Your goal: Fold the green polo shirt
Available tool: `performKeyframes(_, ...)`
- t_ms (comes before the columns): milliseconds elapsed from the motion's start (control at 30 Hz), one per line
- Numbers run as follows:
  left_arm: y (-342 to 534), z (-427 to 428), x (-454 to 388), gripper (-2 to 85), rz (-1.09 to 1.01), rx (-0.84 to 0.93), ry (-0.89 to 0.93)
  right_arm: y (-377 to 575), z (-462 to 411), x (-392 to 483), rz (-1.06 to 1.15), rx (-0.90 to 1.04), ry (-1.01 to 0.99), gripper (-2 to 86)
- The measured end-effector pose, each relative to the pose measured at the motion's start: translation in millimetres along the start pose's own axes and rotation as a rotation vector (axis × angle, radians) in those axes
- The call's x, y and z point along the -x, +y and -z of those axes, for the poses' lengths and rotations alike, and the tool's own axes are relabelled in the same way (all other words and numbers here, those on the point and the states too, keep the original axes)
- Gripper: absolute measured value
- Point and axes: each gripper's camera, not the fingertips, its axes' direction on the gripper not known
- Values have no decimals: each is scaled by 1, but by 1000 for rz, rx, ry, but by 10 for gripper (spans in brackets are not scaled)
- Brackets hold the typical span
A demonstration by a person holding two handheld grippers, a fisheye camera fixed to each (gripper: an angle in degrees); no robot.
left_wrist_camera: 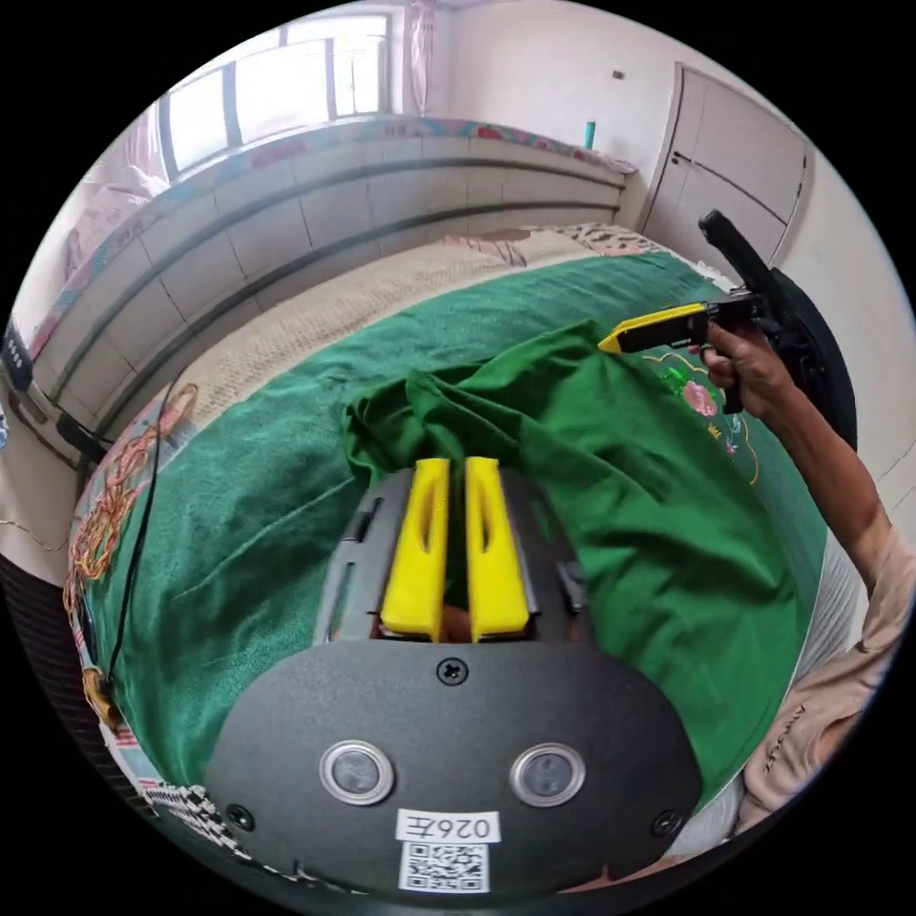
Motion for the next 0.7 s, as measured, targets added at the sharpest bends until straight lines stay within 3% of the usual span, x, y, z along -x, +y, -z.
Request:
performKeyframes(133,17,16,56,2,130,-52,104,10,27,-20,3,-80,1,-9)
performKeyframes(233,43,21,110,1,276,-128,315,13,29,-43,-20,-69,-90,-4)
performKeyframes(333,68,37,135,16,390,-236,322,19,35,-58,-35,-62,-102,12)
performKeyframes(500,88,80,121,-5,281,-458,383,32,68,-71,-71,-111,-97,29)
performKeyframes(600,54,71,74,-9,38,-279,457,55,108,-55,-71,-254,40,26)
performKeyframes(700,19,52,35,-10,-81,-74,240,65,126,-17,49,-322,122,6)
